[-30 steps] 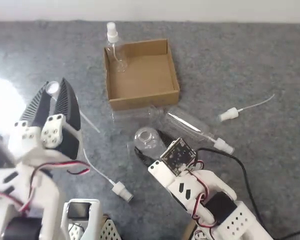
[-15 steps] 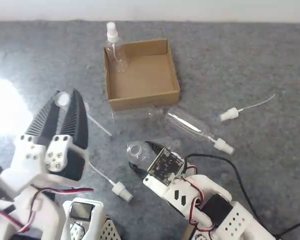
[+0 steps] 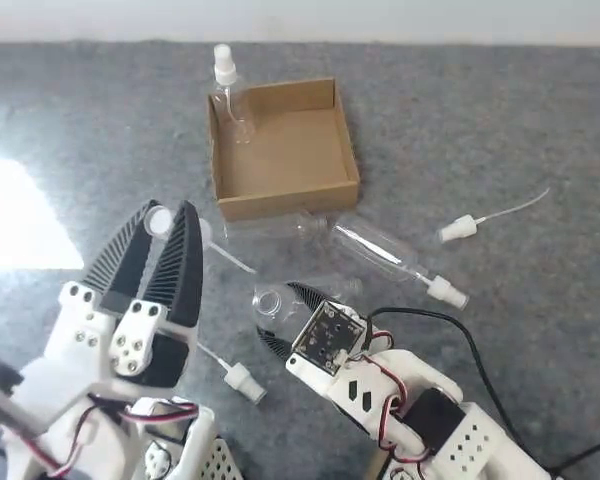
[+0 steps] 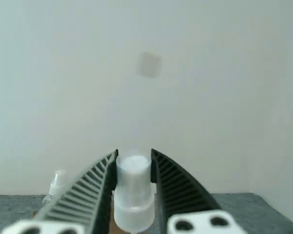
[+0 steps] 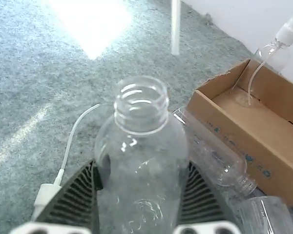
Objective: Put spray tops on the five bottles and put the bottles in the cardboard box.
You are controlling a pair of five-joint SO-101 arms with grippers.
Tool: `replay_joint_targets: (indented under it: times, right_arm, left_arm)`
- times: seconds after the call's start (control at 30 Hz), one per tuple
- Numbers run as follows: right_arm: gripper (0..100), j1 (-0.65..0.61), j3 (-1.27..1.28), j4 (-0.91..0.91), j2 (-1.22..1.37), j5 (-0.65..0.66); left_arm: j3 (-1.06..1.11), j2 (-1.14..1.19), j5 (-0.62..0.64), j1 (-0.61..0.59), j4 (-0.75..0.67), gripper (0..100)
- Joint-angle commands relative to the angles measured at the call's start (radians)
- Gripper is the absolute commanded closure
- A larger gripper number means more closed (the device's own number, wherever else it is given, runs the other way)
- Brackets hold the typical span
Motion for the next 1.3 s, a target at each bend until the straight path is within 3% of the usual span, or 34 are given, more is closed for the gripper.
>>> replay_joint_targets:
  times: [0.0, 0.47, 1.27]
  right_arm:
    - [99.0, -0.004, 0.002, -0.027, -0.016, 0.015]
    - [99.0, 0.047, 0.023, -0.073, -0.022, 0.012]
    - [99.0, 0.045, 0.043, -0.108, -0.016, 0.017]
  left_arm:
    - [0.002, -0.003, 0.011, 0.040, -0.017, 99]
    - [0.004, -0.009, 0.008, 0.081, 0.060, 99]
    - [-0.048, -0.009, 0.008, 0.081, 0.063, 99]
